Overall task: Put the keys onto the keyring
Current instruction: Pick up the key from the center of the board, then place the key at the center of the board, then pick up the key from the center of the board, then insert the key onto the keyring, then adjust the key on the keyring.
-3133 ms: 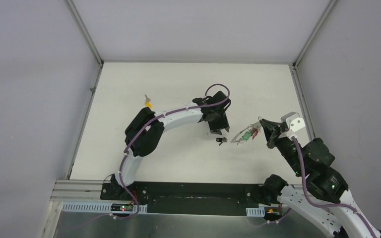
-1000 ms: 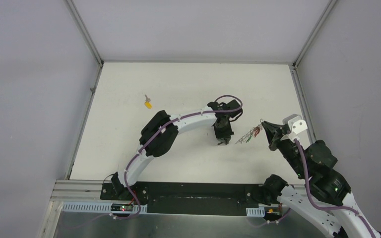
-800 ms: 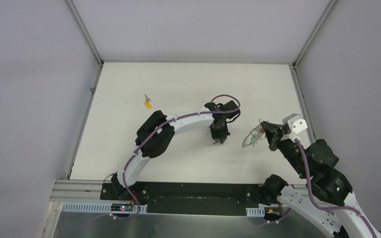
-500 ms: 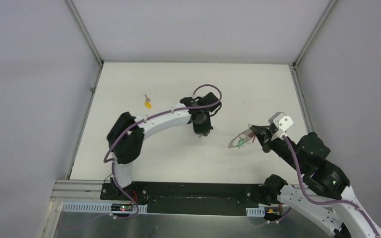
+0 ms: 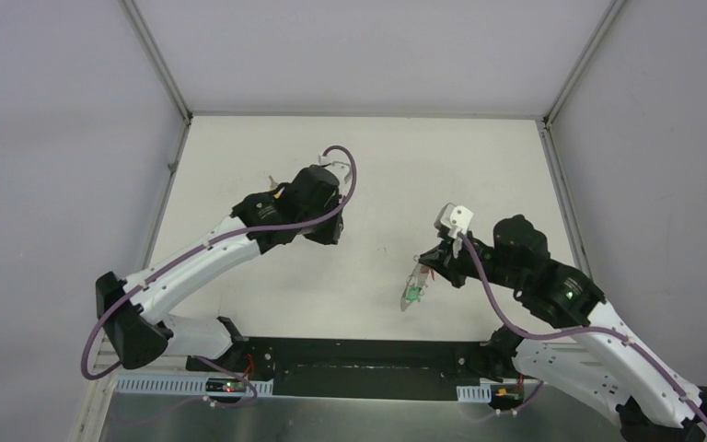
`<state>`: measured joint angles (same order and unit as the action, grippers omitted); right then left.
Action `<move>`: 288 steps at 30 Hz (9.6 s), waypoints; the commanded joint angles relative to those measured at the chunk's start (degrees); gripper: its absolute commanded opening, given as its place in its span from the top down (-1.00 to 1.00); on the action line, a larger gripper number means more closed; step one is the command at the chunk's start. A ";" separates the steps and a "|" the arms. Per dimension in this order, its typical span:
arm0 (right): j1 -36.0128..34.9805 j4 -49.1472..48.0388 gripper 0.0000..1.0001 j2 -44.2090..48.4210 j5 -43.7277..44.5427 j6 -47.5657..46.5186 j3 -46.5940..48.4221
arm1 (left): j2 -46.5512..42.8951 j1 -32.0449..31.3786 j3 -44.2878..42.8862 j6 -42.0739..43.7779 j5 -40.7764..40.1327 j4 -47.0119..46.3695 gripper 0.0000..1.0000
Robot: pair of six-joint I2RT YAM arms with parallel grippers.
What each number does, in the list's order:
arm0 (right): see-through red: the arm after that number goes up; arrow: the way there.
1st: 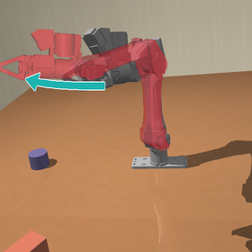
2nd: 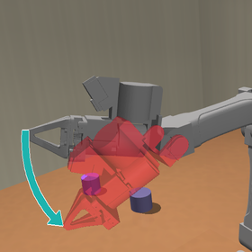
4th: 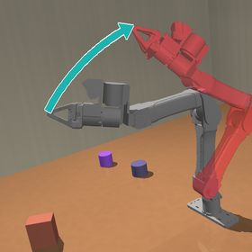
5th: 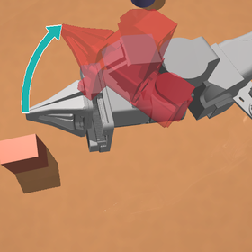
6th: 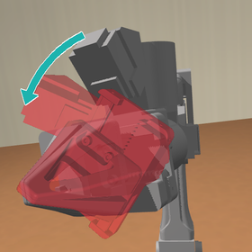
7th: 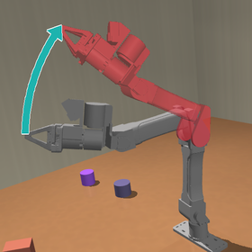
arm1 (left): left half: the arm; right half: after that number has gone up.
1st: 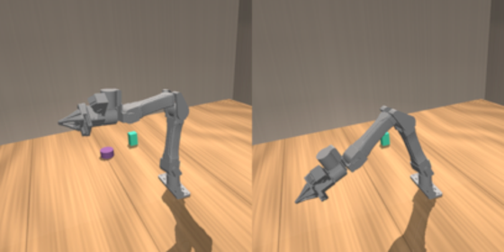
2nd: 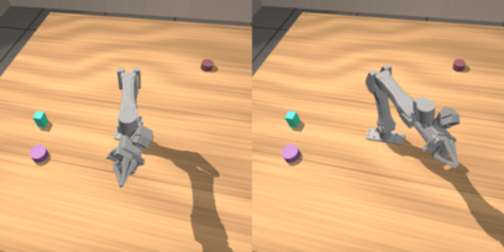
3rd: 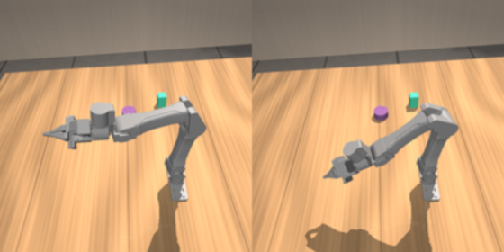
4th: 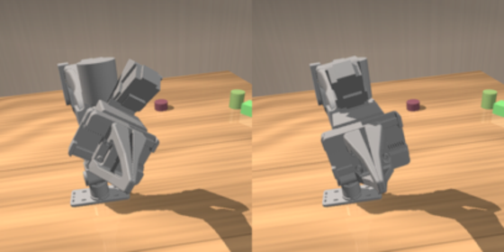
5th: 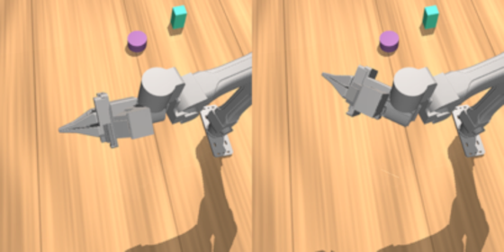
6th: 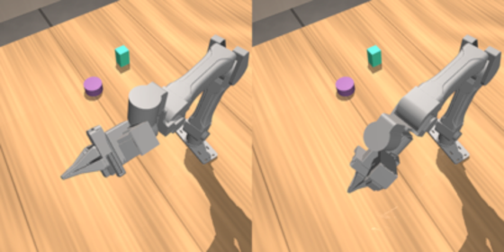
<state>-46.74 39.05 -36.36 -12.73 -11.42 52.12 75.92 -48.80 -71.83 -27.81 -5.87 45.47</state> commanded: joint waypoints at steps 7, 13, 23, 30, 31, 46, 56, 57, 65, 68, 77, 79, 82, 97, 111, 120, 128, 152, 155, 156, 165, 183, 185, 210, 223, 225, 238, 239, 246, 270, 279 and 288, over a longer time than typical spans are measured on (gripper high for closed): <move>0.05 -10.82 1.00 -9.15 -16.36 1.19 -0.04 | -15.55 -0.50 9.35 39.36 25.30 -11.98 1.00; -0.02 -15.20 1.00 -12.60 -22.69 0.78 -0.08 | -22.76 -0.55 15.19 53.48 36.45 -17.45 1.00; -0.02 -17.51 1.00 -12.77 -21.31 1.60 -3.08 | -20.26 -0.61 21.07 58.94 30.40 -16.57 1.00; -0.04 -13.33 1.00 -7.98 -12.29 2.91 -3.60 | -8.31 -0.68 19.73 53.74 22.50 -18.27 1.00; -0.04 -12.70 1.00 -6.65 -10.19 3.00 -3.72 | -6.22 -0.69 19.44 52.53 22.03 -19.02 1.00; -0.02 -2.83 1.00 5.21 7.07 2.08 -3.12 | 15.46 -4.78 15.20 45.59 11.79 -22.65 0.77; 0.00 -3.19 1.00 4.81 7.63 1.60 -3.31 | 13.43 -4.16 16.89 33.63 10.50 -25.20 0.57; -0.01 -3.19 1.00 4.81 7.63 1.58 -3.31 | 13.53 -4.03 16.76 32.25 10.71 -24.79 0.56; 0.00 -3.10 1.00 5.33 7.54 1.49 -3.45 | 11.44 0.18 19.78 25.17 15.86 -24.90 0.48; -0.04 -3.23 1.00 5.33 7.38 1.48 -3.60 | 9.81 2.10 21.38 23.48 18.77 -25.59 0.46; -0.02 -3.63 1.00 5.07 7.03 1.40 -3.51 | 9.18 4.91 22.44 24.07 26.77 -26.00 0.36; -0.01 -3.69 1.00 5.07 7.09 1.40 -3.51 | 10.25 5.12 22.27 24.01 27.28 -26.05 0.37; -0.06 -3.69 1.00 5.07 7.15 1.36 -3.35 | 12.29 5.29 22.43 23.15 27.85 -26.44 0.37; 0.03 -2.75 1.00 5.75 7.83 0.87 -2.62 | 16.59 5.55 21.04 22.41 27.93 -27.88 0.65; -0.01 -3.19 1.00 3.09 1.58 0.81 -1.88 | 3.71 5.60 17.66 28.75 22.43 -19.04 1.00; -0.06 -10.75 1.00 -1.11 -10.30 5.07 -5.04 | -18.04 5.55 15.88 42.29 21.98 -15.53 1.00; -0.04 -14.70 1.00 -9.53 -22.17 5.38 -2.31 | -24.05 5.26 13.14 51.28 29.04 -14.94 1.00; -0.63 -26.40 1.00 -14.00 -34.51 0.35 -7.66 | -16.72 -11.48 12.24 59.02 25.55 -15.44 1.00; -0.64 -26.87 1.00 -14.31 -36.36 -1.47 -8.70 | -16.34 -12.45 12.20 59.12 25.06 -16.03 1.00; -0.63 -26.89 1.00 -14.39 -36.50 -1.87 -8.89 | -16.17 -12.86 12.16 59.10 24.96 -16.10 1.00; -0.98 -27.25 1.00 -12.89 -37.52 -7.31 -10.74 | -15.80 -16.58 11.92 60.34 23.10 -16.80 1.00; -1.16 -27.45 1.00 -11.74 -35.39 -6.60 -11.02 | -14.07 -22.63 10.99 61.06 17.31 -15.68 1.00; -1.16 -27.44 1.00 -11.55 -35.20 -6.45 -11.11 | -14.42 -22.95 11.10 61.11 16.82 -15.58 1.00; -1.16 -26.23 1.00 -11.02 -32.09 -4.66 -11.11 | -15.93 -27.05 11.61 61.40 12.68 -13.37 1.00; -1.16 -25.86 1.00 -10.64 -31.74 -4.49 -11.11 | -15.82 -27.94 12.48 61.12 9.34 -12.00 1.00; -1.16 -25.82 1.00 -10.66 -31.78 -4.49 -11.07 | -15.50 -28.04 12.45 61.21 8.57 -11.74 1.00; -1.16 -25.41 1.00 -10.94 -32.73 -4.96 -10.97 | -13.52 -28.64 11.65 60.33 4.98 -10.79 1.00; -1.18 -25.30 1.00 -10.93 -32.95 -5.13 -10.94 | -13.47 -28.64 11.22 59.85 4.42 -10.79 1.00; -1.18 -25.34 1.00 -11.01 -32.82 -5.44 -10.72 | -13.62 -28.72 11.12 59.89 4.95 -11.03 1.00; -1.16 -25.40 1.00 -10.60 -32.30 -5.02 -11.12 | -17.89 -30.83 13.06 51.71 0.36 -15.81 -0.10; -1.18 -25.55 1.00 -10.16 -32.25 -4.75 -11.29 | -24.51 -30.76 22.70 42.62 3.78 -31.31 0.37; -1.16 -25.60 1.00 -9.90 -31.67 -4.39 -11.32 | -21.59 -28.51 23.08 38.76 6.89 -34.02 0.18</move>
<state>-47.88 16.16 -47.68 -44.23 -16.10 40.47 53.32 -78.96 -48.69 14.39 -2.26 15.79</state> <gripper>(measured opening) 0.007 0.412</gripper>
